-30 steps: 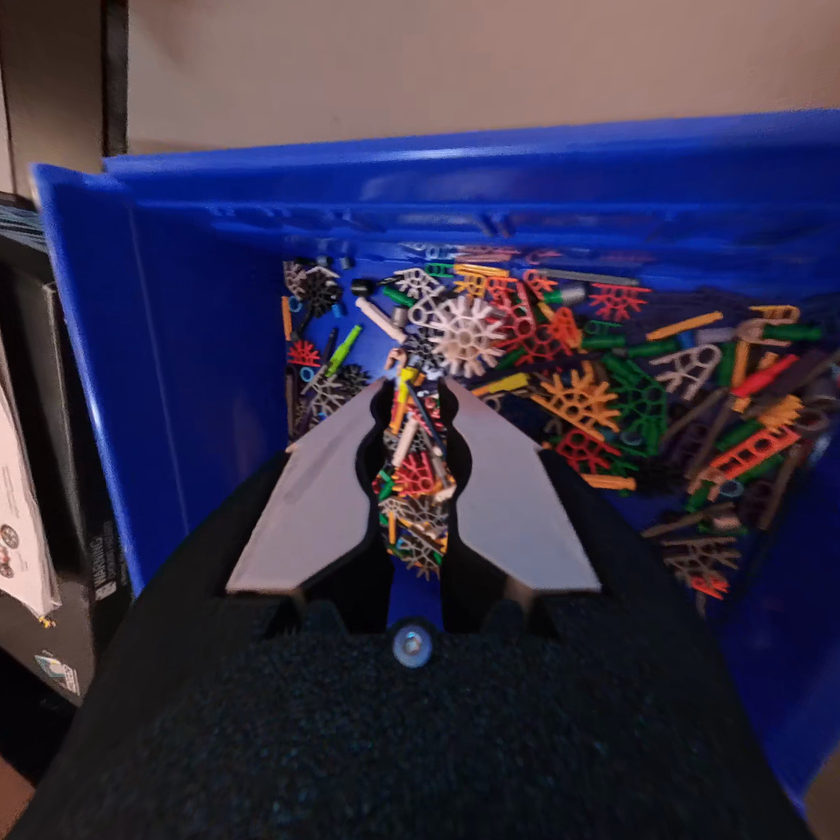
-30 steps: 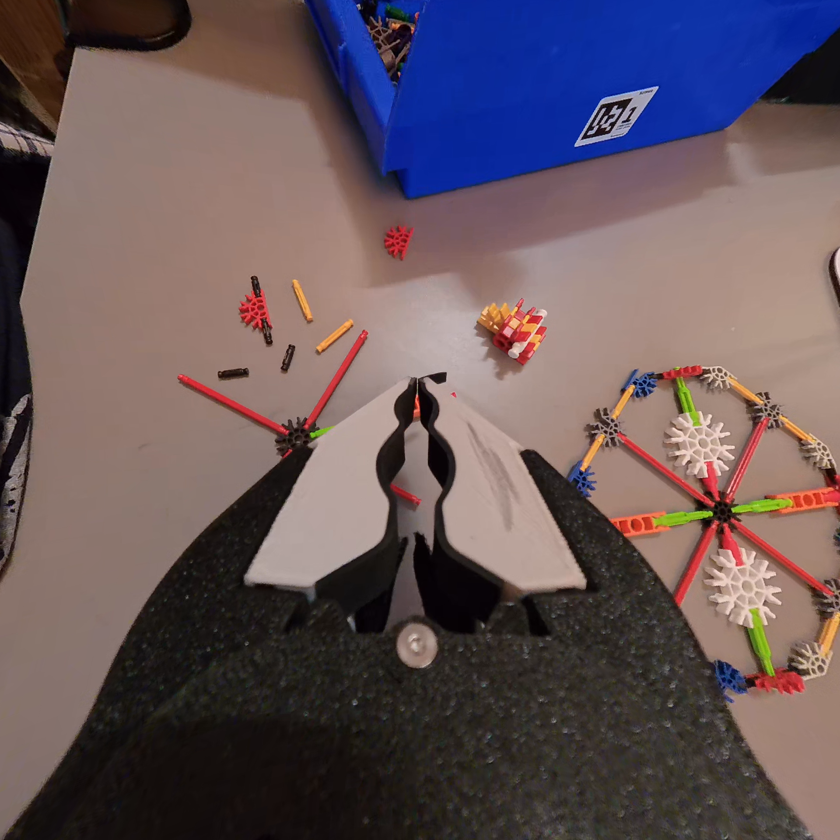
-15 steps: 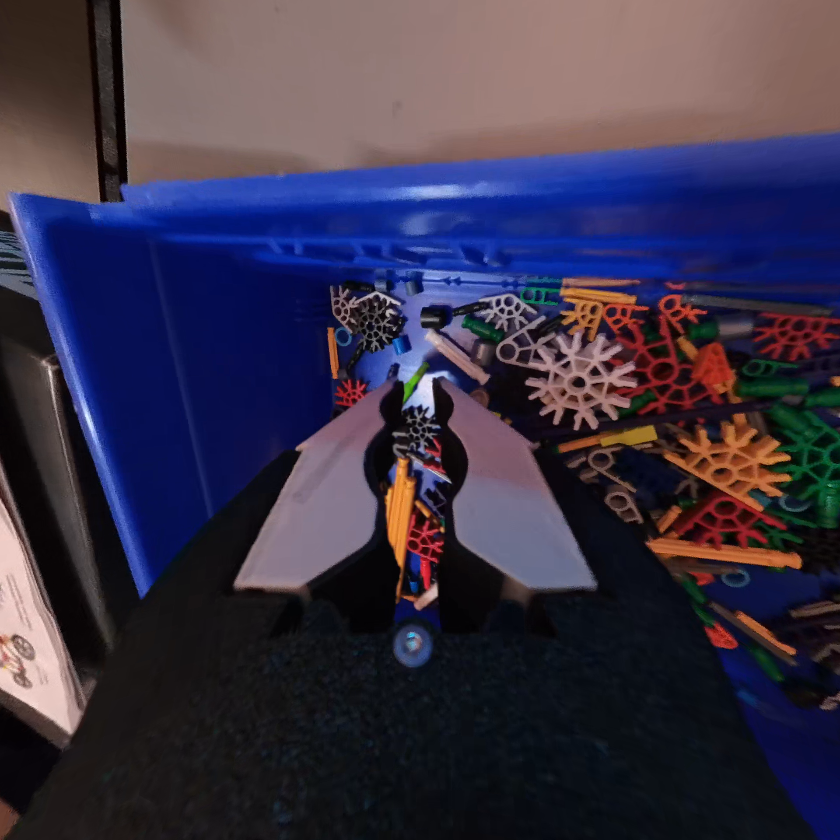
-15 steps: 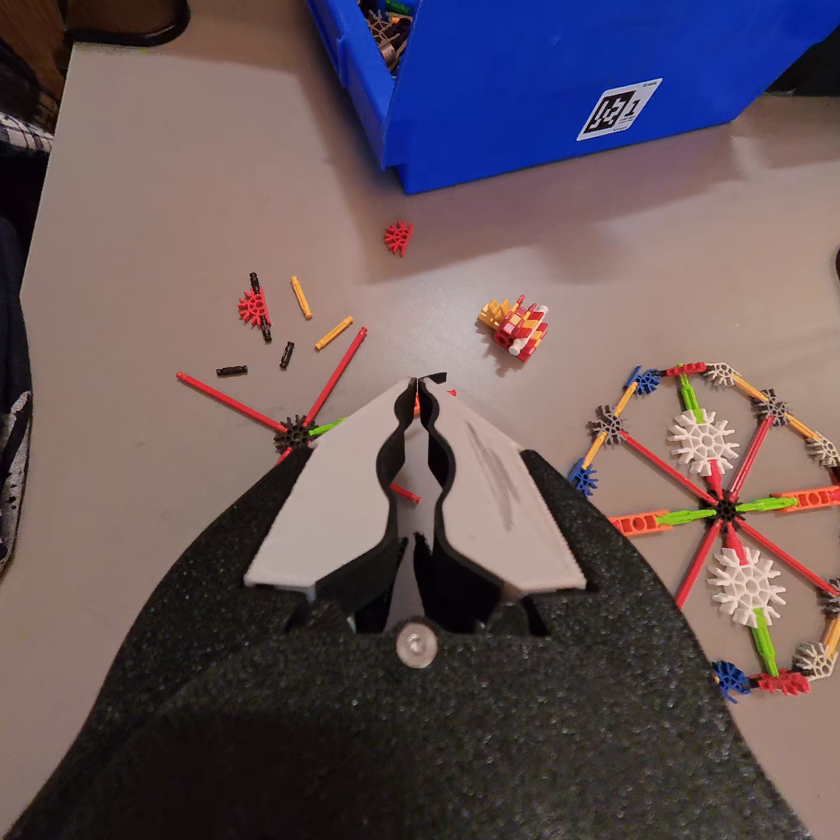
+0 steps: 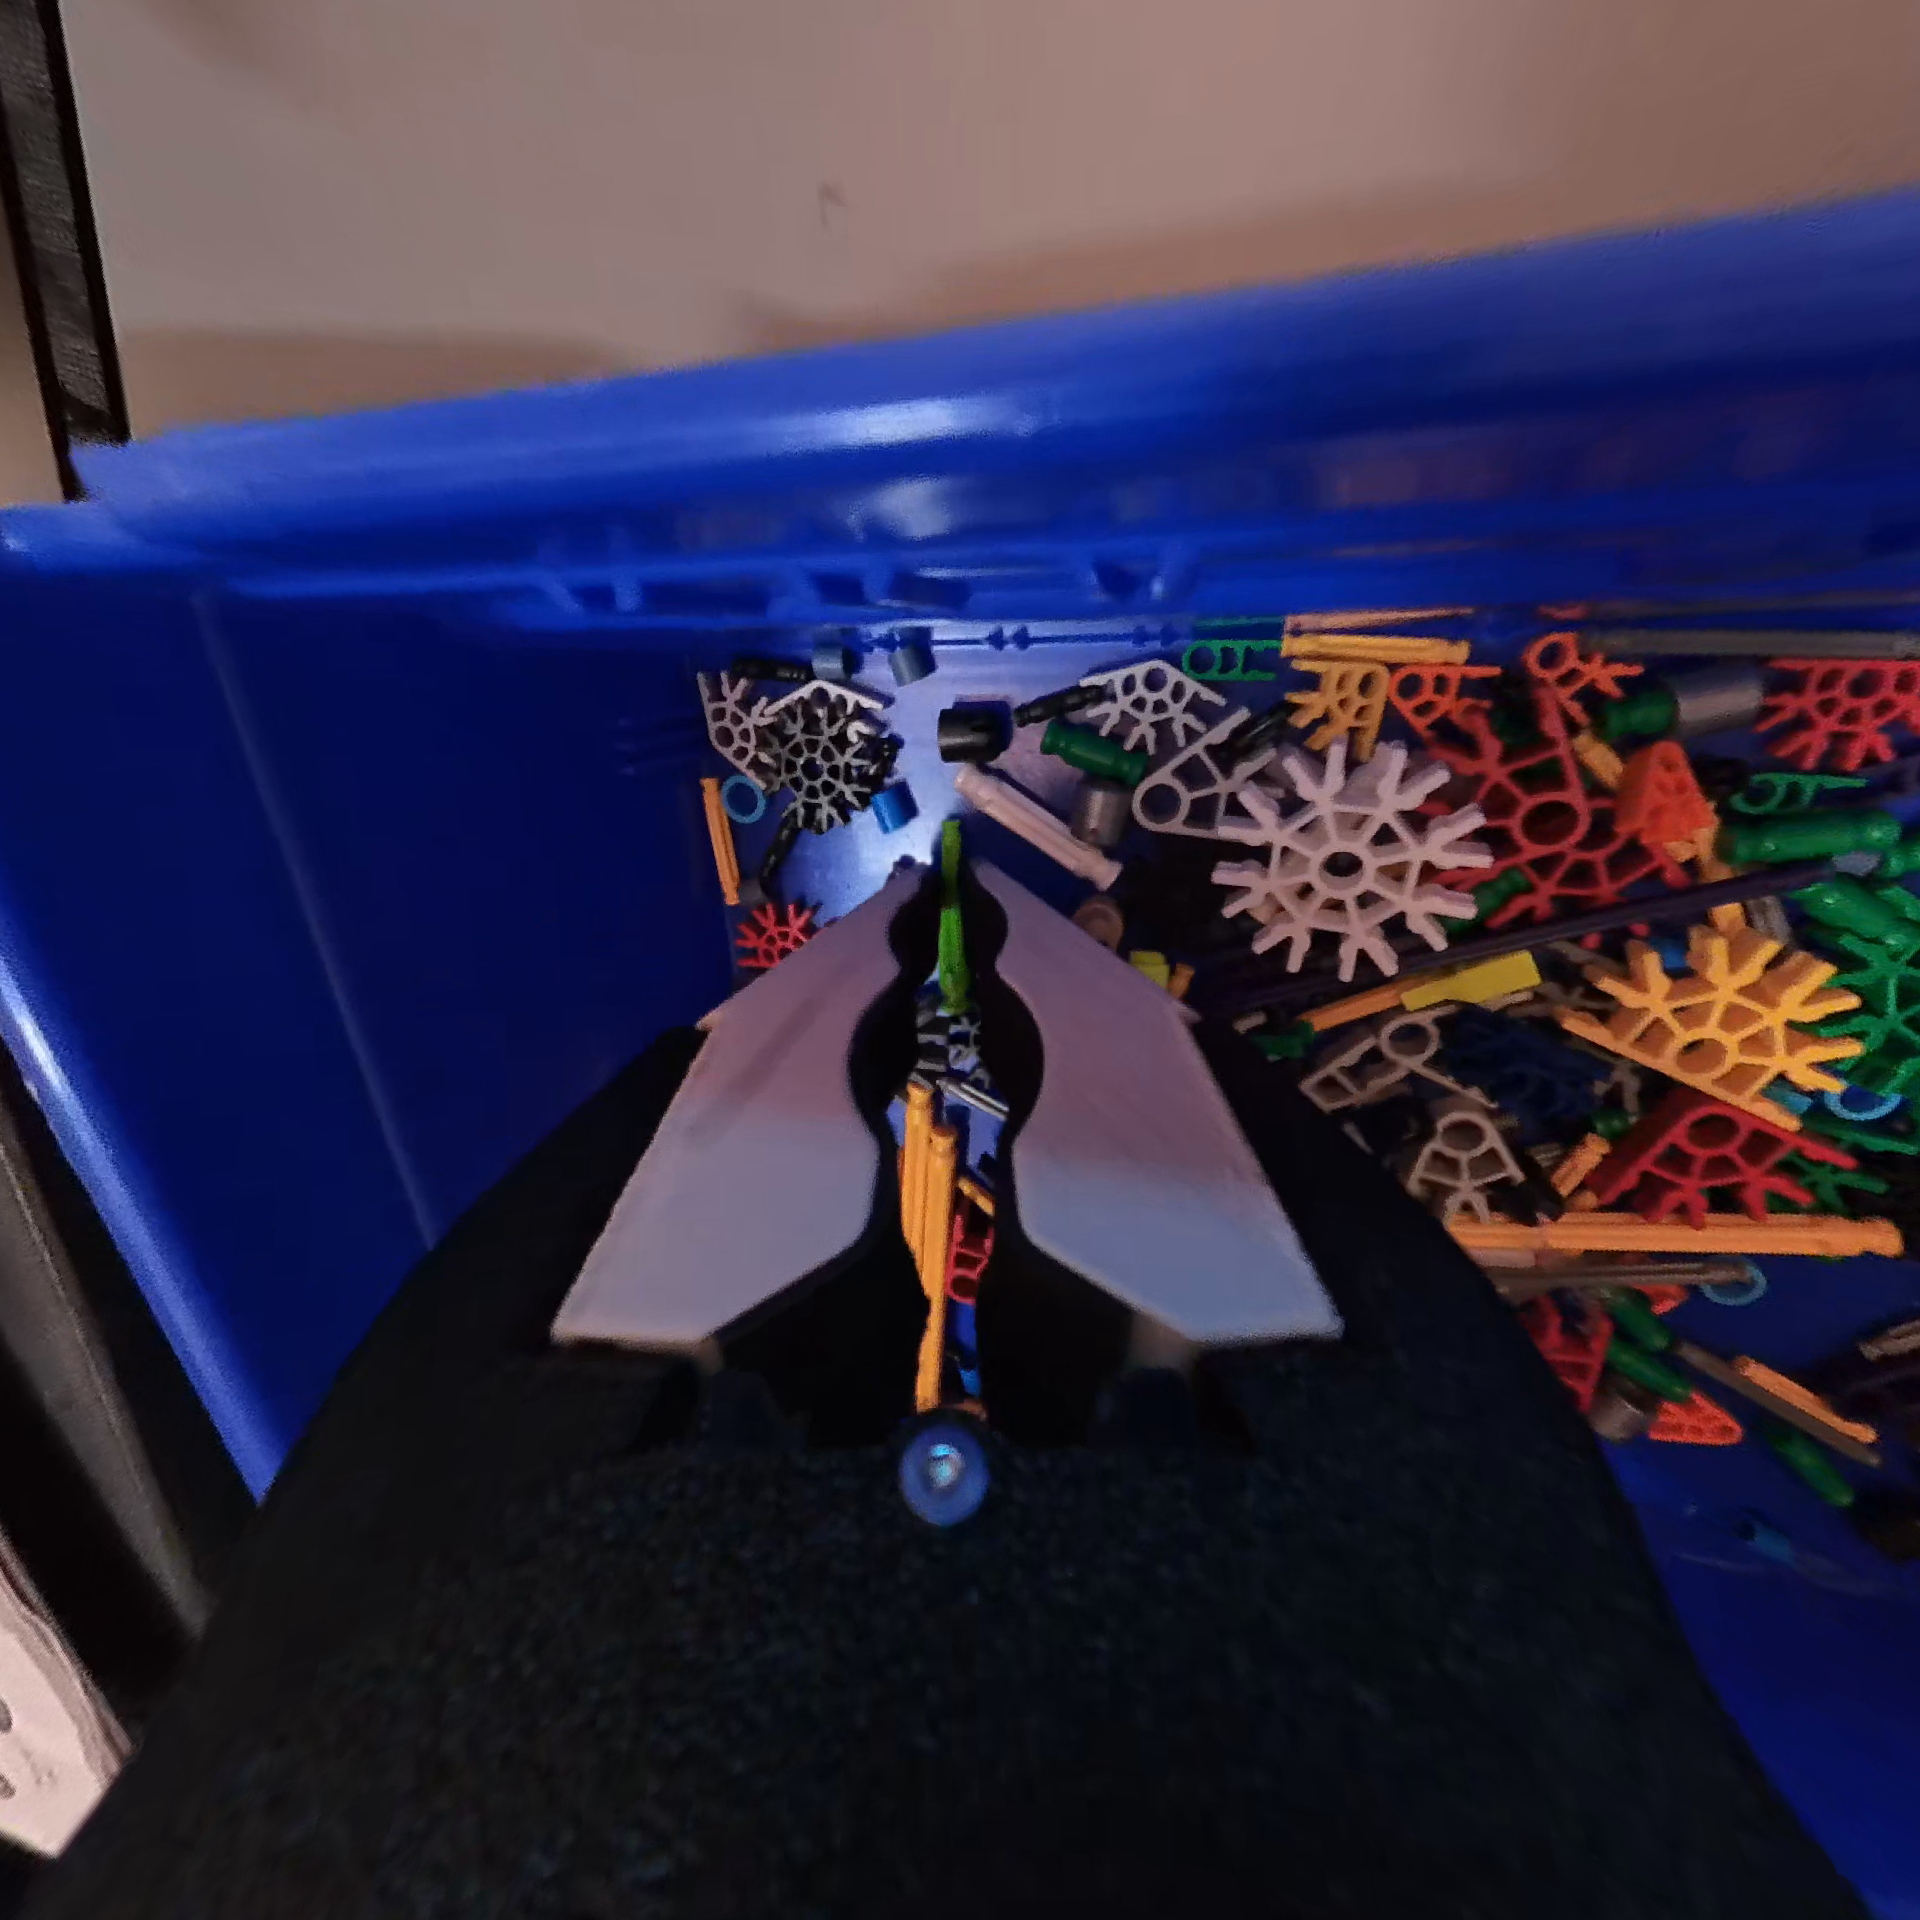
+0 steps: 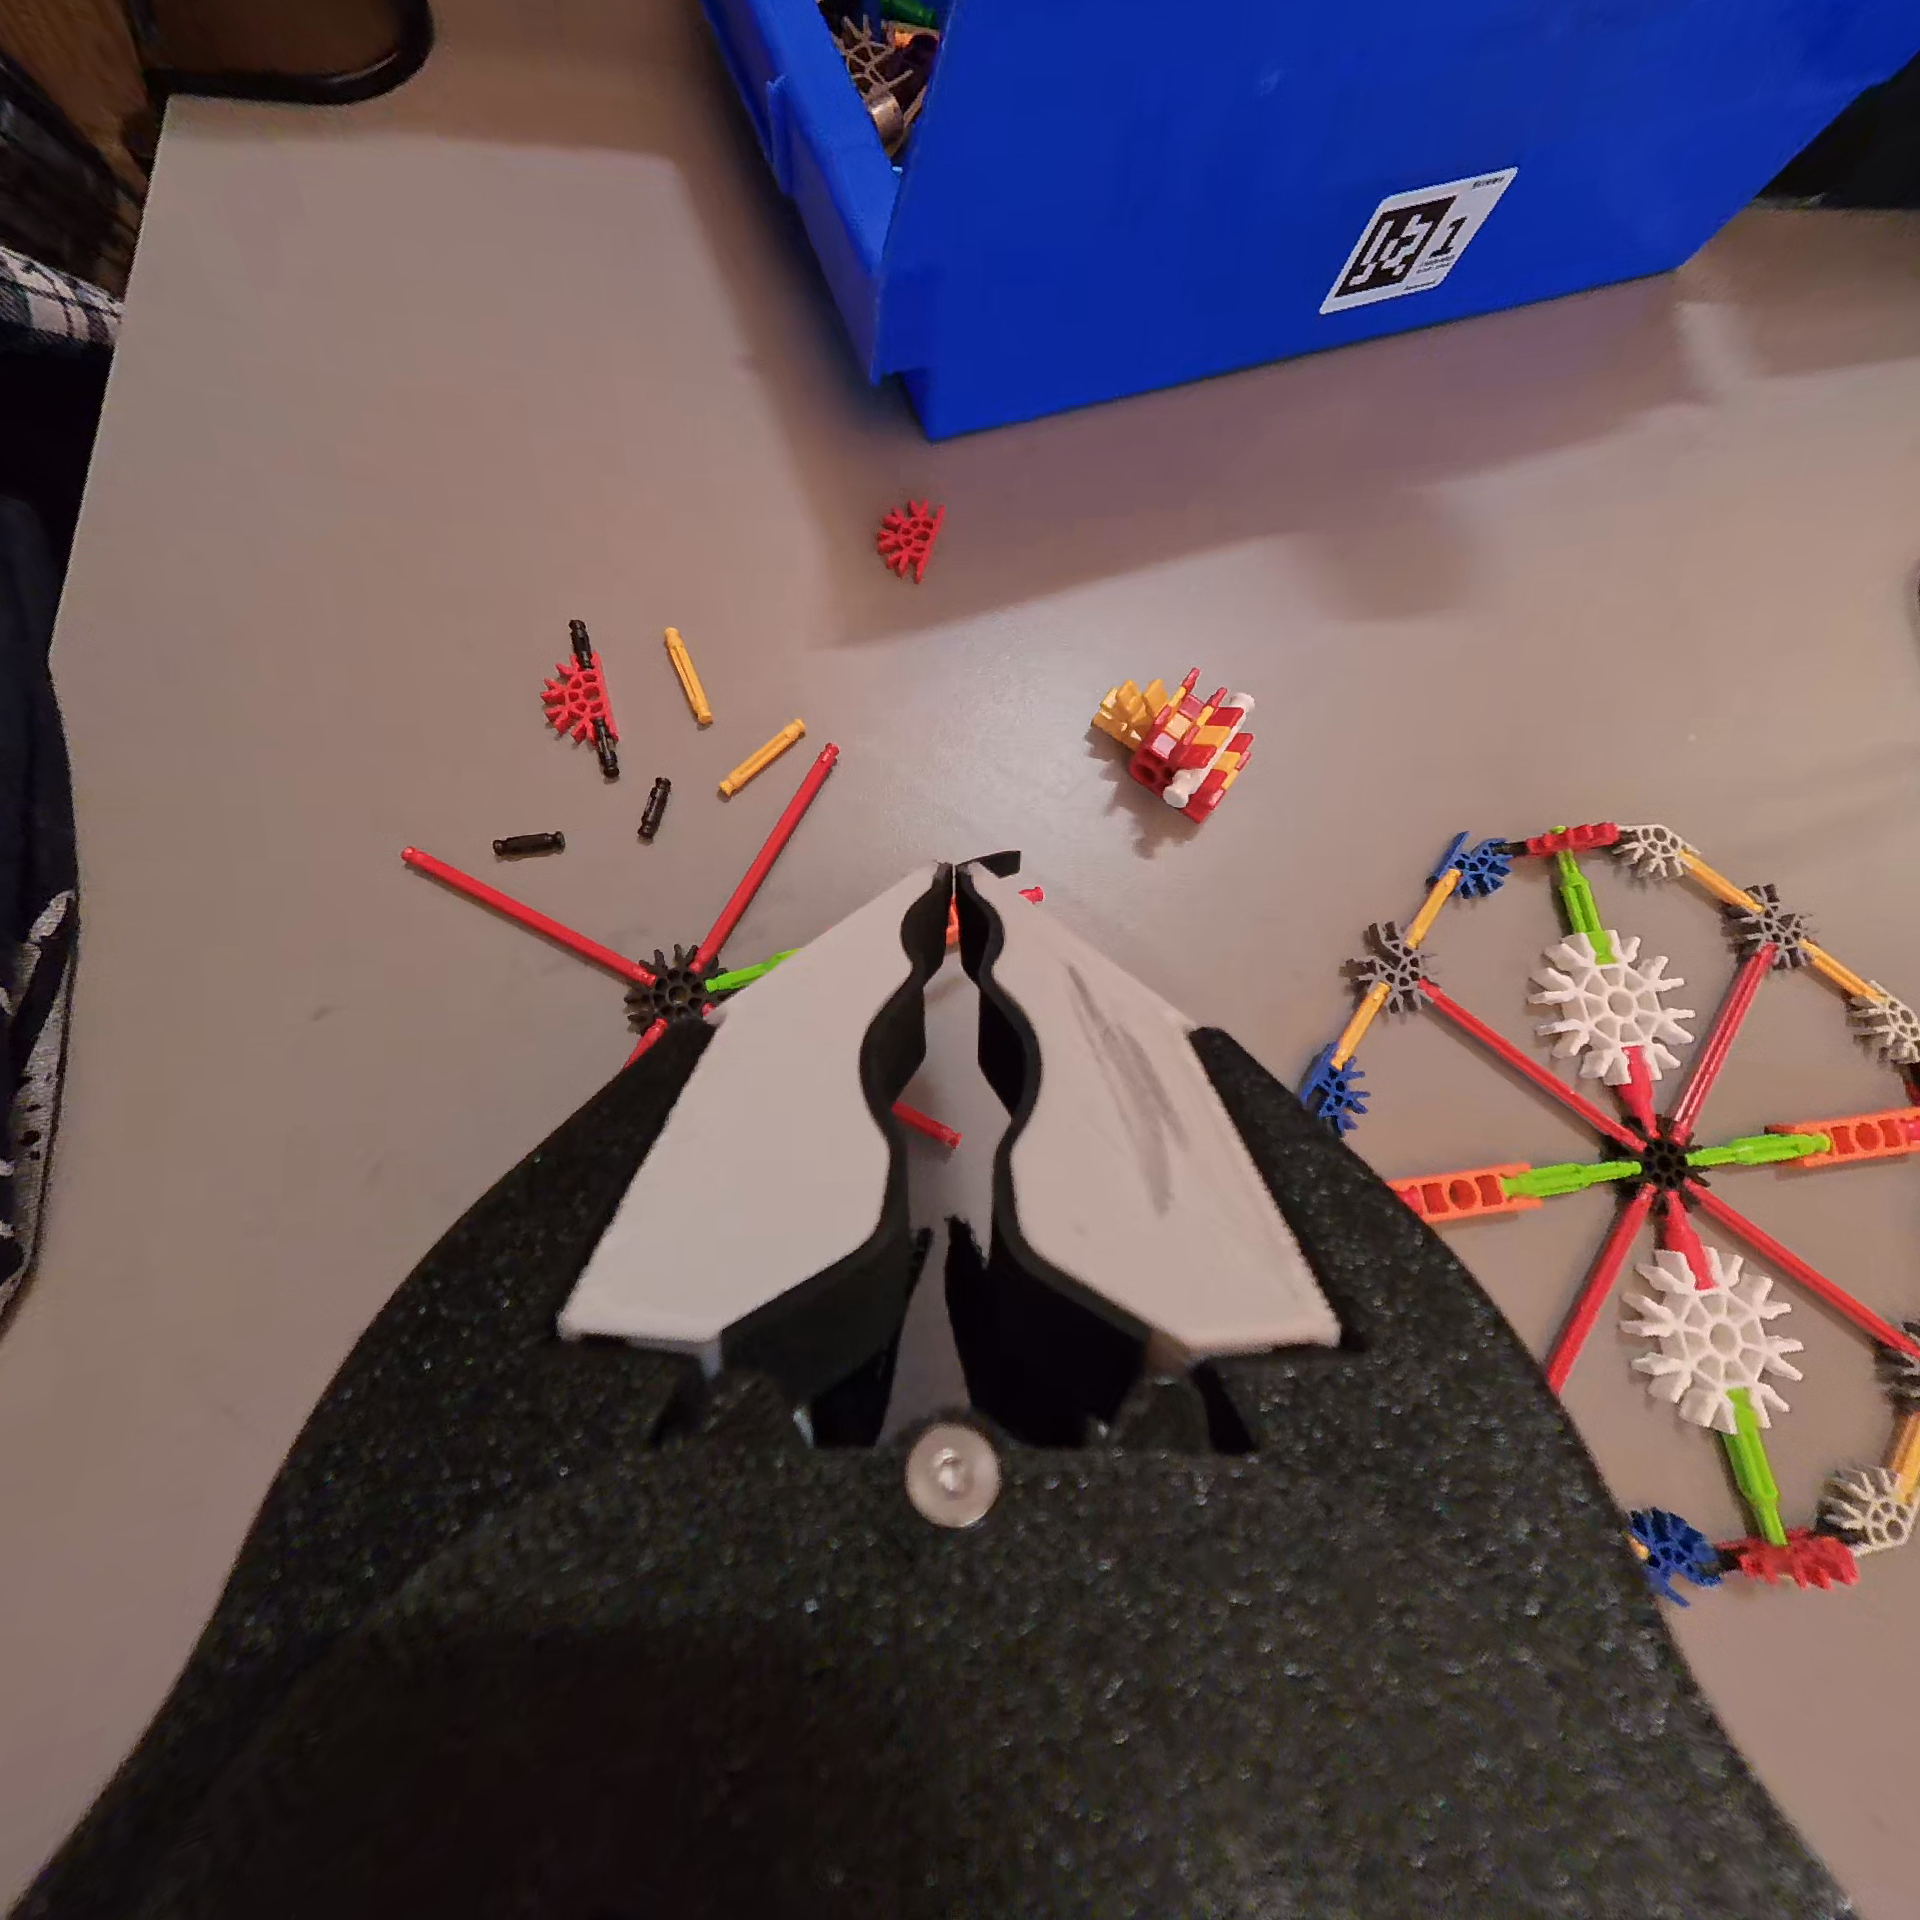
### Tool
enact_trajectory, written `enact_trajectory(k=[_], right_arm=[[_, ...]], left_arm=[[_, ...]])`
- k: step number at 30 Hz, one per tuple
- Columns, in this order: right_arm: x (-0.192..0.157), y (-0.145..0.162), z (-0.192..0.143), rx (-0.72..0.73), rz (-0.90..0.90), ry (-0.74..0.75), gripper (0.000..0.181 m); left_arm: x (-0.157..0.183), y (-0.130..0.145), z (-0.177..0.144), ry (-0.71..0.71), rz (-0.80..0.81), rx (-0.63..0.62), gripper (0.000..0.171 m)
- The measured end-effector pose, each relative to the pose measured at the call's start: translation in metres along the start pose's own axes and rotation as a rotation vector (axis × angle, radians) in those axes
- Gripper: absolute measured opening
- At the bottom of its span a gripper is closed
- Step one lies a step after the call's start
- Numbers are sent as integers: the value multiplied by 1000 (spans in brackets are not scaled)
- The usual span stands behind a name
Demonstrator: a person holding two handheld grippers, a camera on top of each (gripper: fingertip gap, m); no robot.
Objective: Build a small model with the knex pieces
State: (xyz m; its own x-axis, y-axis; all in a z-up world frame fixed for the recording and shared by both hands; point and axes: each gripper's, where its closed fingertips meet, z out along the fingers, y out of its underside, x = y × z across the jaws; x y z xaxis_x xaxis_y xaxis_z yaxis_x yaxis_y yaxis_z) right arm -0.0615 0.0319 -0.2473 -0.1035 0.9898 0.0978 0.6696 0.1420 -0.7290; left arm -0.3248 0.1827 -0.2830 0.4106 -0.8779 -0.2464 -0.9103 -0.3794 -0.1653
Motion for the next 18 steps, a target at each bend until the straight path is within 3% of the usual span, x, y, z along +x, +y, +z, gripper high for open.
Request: enact_trajectory(k=[4,9,14,18], right_arm=[[1,-1,-2,6,0,6,0],[0,-3,-3,9,-6,6,0],[1,-4,-4,15,-4,12,0],[1,-5,-5,15,-8,13,0]], left_arm=[[2,2,-19,-28,-20,10,2],[18,-30,-89,-107,-46,190,2],[101,-82,-155,-70,76,351,2],[190,-111,-143,14,178,351,2]])
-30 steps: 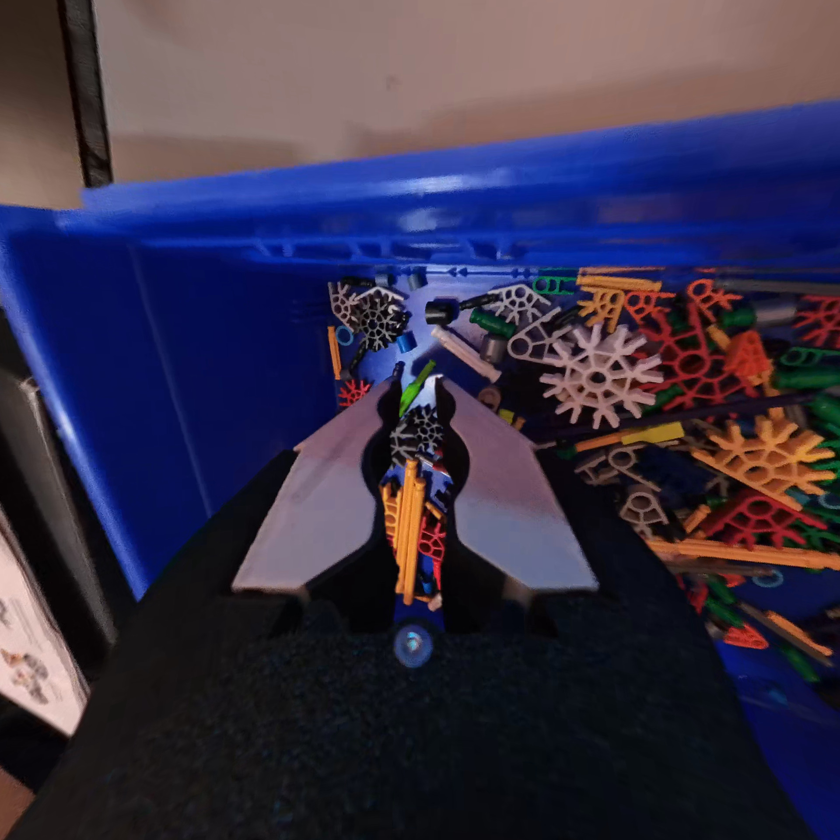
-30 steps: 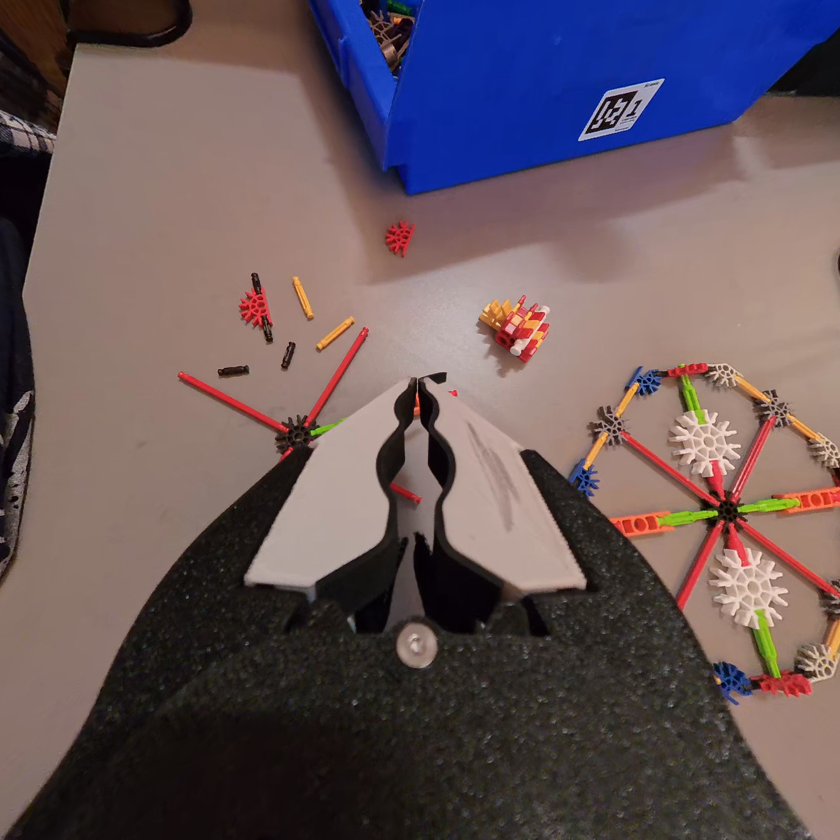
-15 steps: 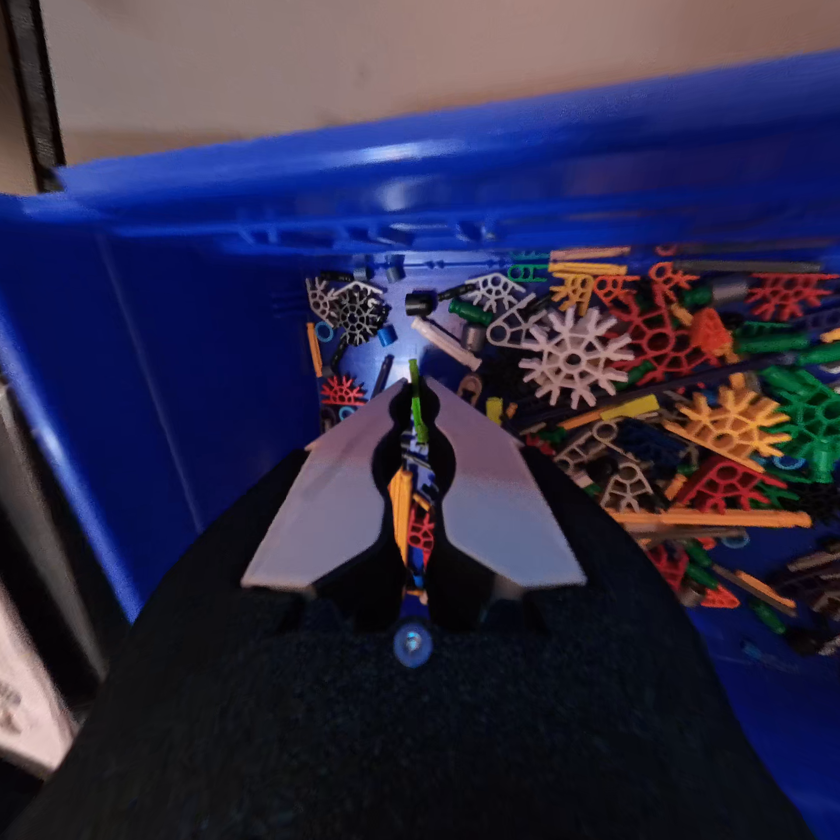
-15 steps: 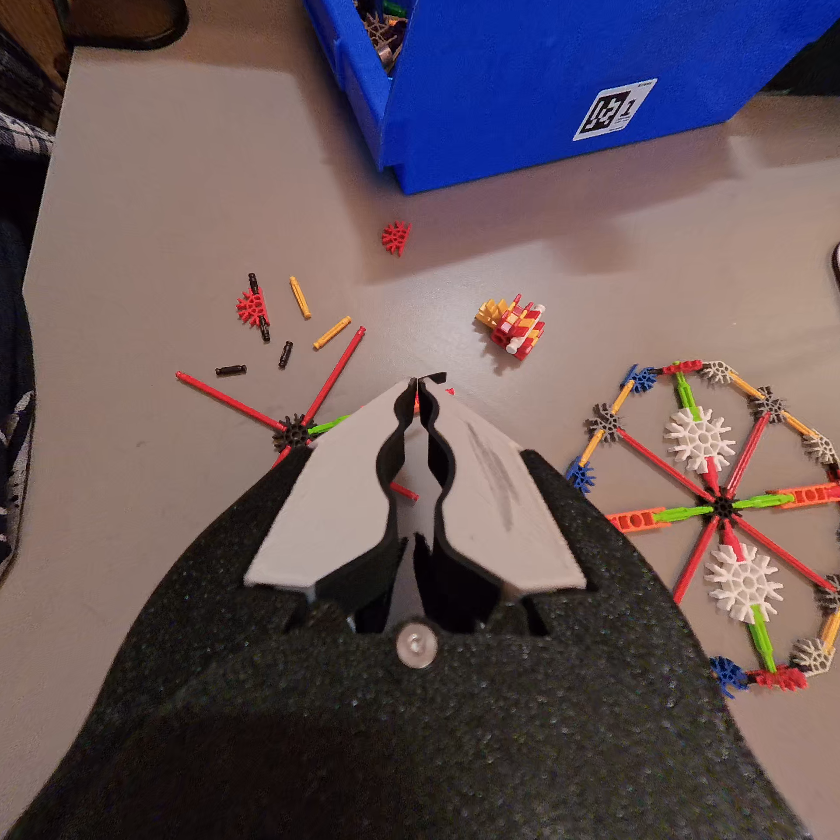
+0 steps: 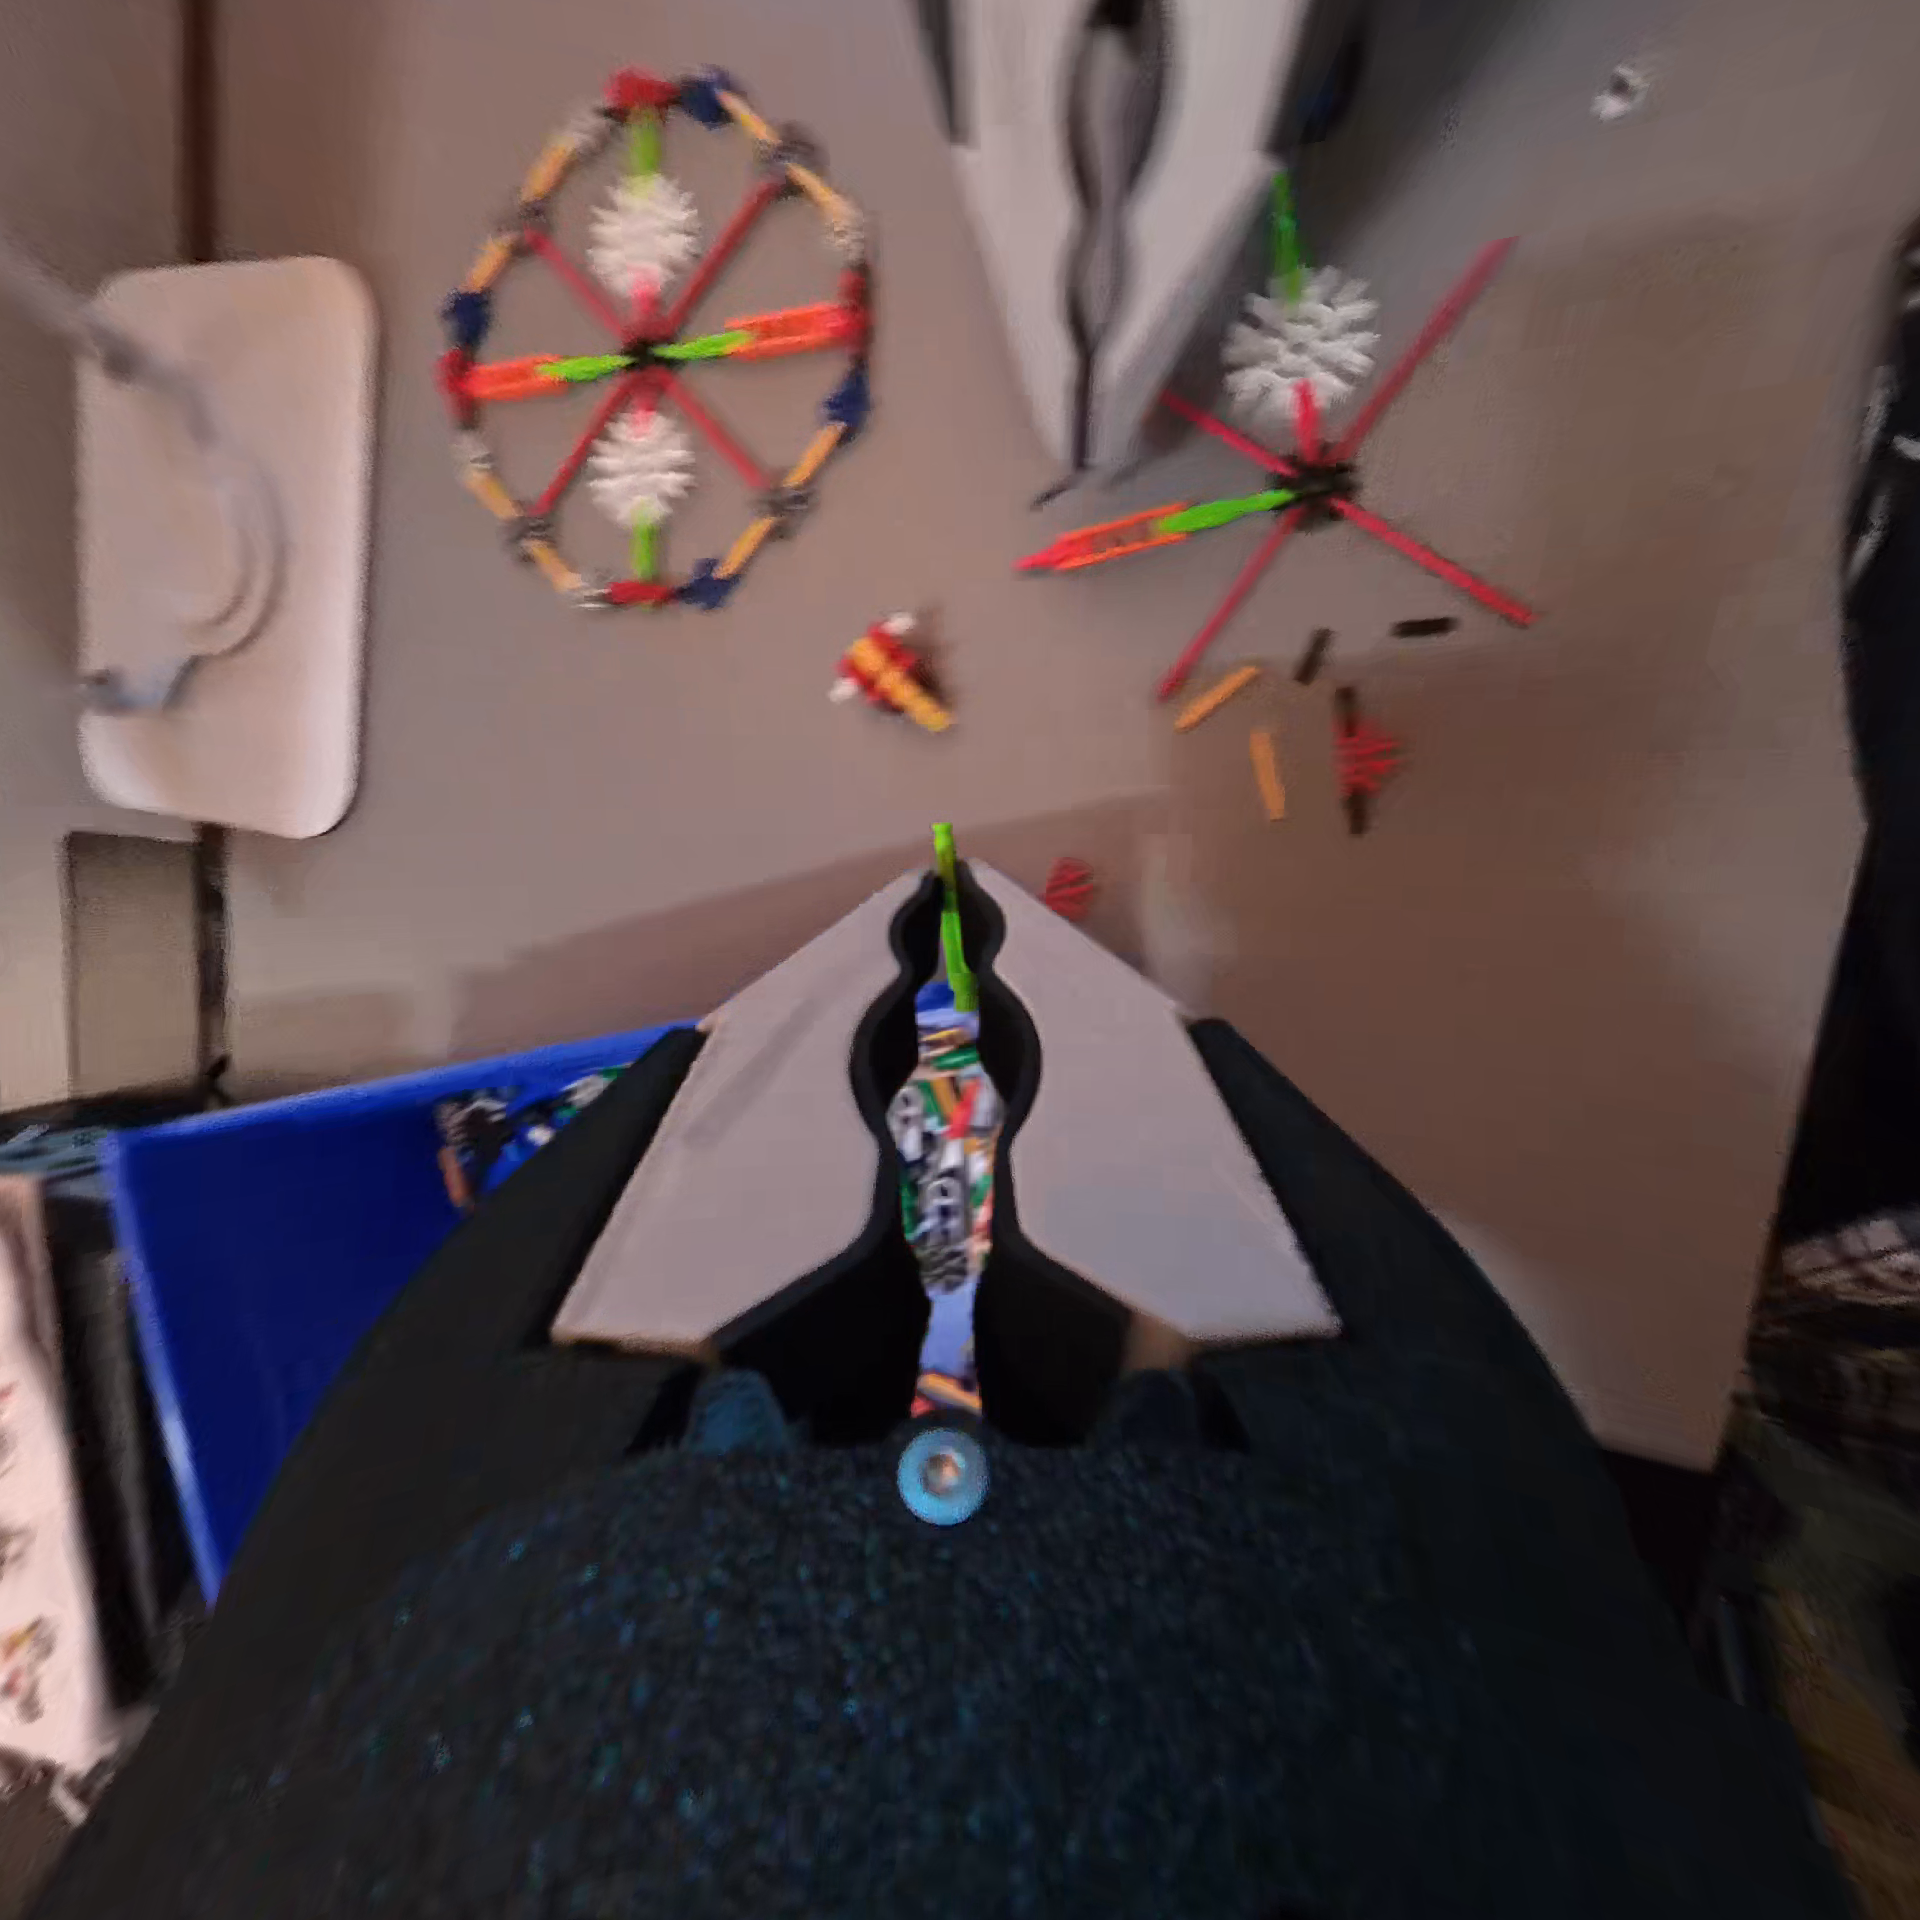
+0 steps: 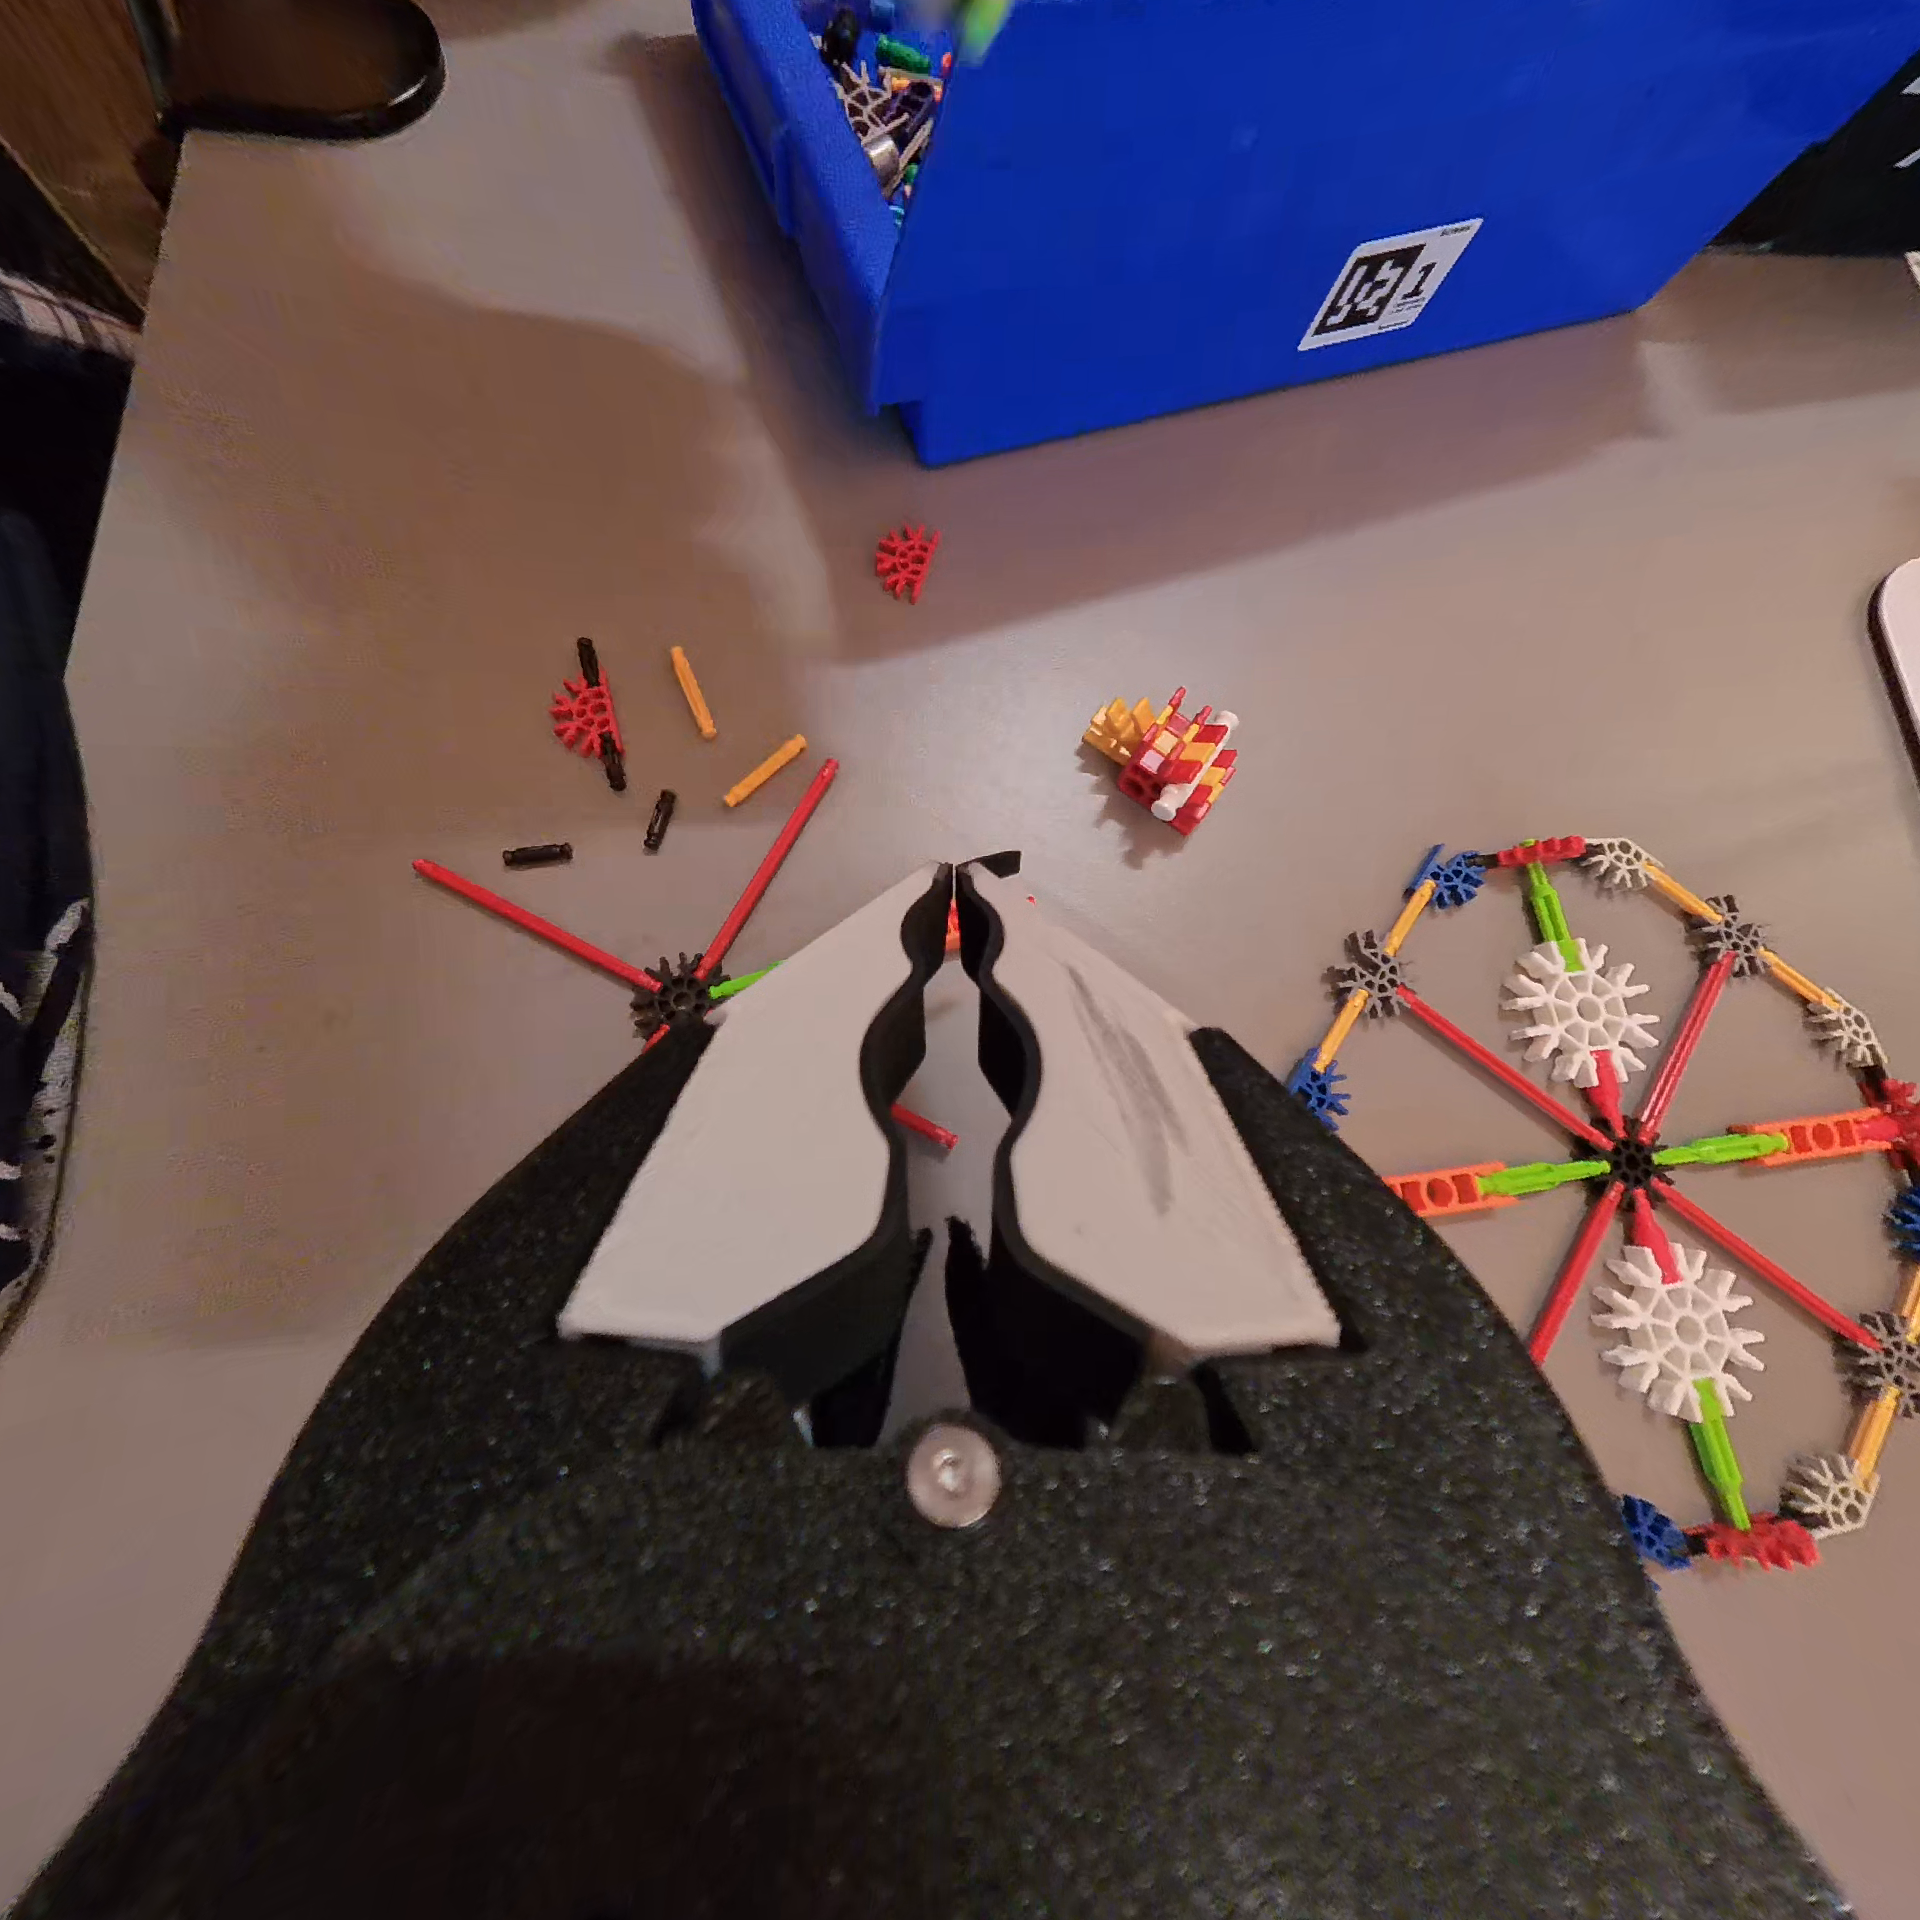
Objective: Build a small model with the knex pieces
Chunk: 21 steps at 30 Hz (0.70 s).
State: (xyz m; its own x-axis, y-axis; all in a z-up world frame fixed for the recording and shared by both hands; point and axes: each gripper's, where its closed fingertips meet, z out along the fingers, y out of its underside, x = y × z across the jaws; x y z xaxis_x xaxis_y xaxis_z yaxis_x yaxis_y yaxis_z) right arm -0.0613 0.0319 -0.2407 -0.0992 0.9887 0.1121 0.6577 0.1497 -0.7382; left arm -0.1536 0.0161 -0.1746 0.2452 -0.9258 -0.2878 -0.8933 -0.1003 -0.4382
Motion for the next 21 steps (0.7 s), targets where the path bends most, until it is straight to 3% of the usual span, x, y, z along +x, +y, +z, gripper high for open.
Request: enact_trajectory(k=[5,11,14,21], right_arm=[[-1,-2,-2,5,-8,4,0],[-1,-2,-2,4,-11,4,0],[-1,-3,-2,5,-11,6,0],[-2,-4,-3,7,-16,8,0]], left_arm=[[60,-11,50,61,-27,-2,2],[74,-6,85,40,-33,-37,4],[70,-5,85,9,-23,-40,17],[52,-12,44,-30,-62,27,18]])
